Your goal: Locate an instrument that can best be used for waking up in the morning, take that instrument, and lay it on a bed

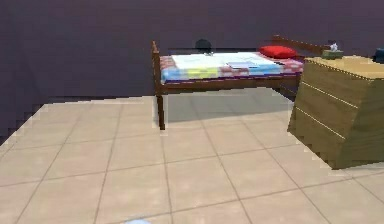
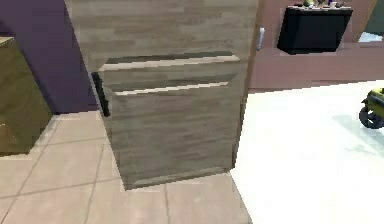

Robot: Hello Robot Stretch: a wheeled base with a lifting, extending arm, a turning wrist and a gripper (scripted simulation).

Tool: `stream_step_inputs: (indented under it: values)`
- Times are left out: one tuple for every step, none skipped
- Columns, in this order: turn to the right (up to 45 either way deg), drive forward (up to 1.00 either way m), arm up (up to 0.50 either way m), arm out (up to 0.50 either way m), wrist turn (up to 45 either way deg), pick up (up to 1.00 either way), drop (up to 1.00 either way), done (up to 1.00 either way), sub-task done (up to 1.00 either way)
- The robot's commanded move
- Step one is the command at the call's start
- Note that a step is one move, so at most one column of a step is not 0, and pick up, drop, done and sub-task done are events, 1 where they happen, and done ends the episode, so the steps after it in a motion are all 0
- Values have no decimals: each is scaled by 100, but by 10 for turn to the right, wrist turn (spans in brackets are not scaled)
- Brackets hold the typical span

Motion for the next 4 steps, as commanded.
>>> stream_step_inputs:
  values:
    - [330, 0, 0, 0, 0, 0, 0, 0, 0]
    - [0, 60, 0, 0, 0, 0, 0, 0, 0]
    - [210, 0, 0, 0, 0, 0, 0, 0, 0]
    - [30, 0, 0, 0, 0, 0, 0, 0, 0]
